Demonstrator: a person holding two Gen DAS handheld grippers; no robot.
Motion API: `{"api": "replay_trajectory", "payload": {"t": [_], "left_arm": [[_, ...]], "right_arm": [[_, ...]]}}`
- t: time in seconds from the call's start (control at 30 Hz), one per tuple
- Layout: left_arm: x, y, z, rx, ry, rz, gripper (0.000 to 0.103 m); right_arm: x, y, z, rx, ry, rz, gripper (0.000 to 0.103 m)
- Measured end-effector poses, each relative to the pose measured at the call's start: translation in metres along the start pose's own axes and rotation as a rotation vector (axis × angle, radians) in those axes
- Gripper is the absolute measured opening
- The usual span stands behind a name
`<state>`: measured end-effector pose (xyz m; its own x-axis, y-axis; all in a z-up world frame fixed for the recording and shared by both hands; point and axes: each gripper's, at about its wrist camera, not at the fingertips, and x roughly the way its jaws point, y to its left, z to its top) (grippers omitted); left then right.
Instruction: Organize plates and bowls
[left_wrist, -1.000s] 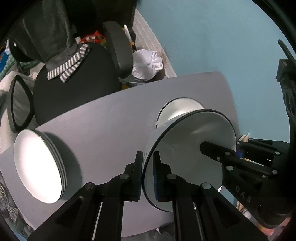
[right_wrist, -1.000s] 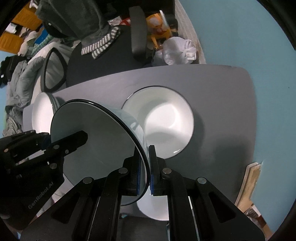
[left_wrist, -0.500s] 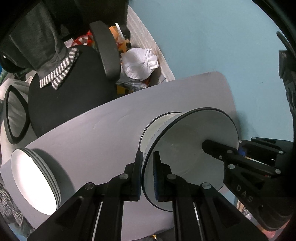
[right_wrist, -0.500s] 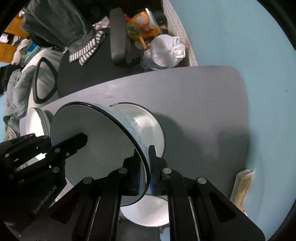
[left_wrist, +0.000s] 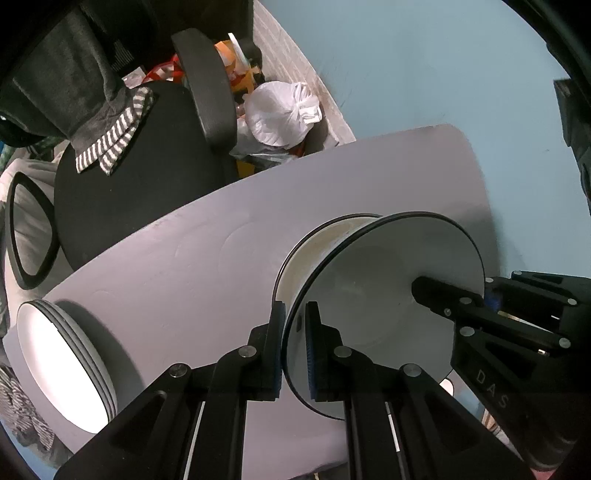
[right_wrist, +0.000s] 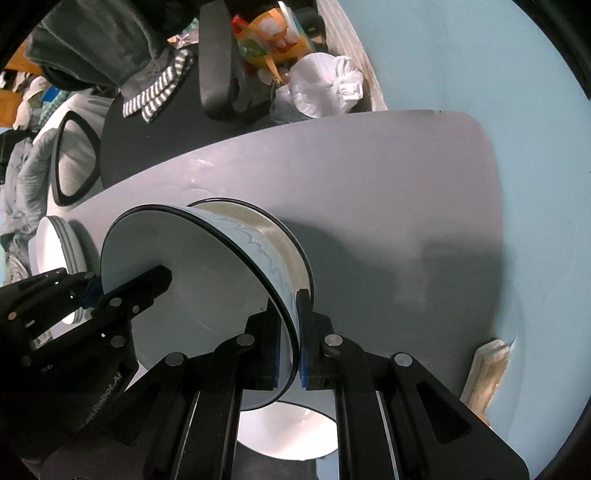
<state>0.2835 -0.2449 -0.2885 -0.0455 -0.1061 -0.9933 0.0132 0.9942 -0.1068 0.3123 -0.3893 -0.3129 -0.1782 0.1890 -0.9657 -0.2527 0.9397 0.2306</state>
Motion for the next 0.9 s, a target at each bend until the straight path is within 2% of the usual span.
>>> {"api": "replay_trajectory", "payload": {"t": [0.33, 0.47, 0.8, 0.9], "left_arm": [[-0.0020, 0.0017, 0.0014, -0.003, 0.008, -0.015, 0.010], [-0.0012, -0.0022, 0.0004, 0.025, 0.008, 0.054, 0.020], [-0.0024, 0.0013, -0.0042, 0.024, 0.001, 0.062, 0.025], [-0.0052, 0.0049, -0.0052, 0.014, -0.008, 0.061, 0.033]], "right_arm": [[0.0037, -0.0020, -0.0006, 0.014, 0.019, 0.022, 0.008], [0.0032, 0.0004, 0.0000, 0.009, 0.023, 0.021, 0.012], [0.0057, 0.0010, 0.0010, 0.008, 0.023, 0.013, 0.013], [0.0055, 0.0035, 0.0011, 0.006, 0.020, 0.003, 0.013]]}}
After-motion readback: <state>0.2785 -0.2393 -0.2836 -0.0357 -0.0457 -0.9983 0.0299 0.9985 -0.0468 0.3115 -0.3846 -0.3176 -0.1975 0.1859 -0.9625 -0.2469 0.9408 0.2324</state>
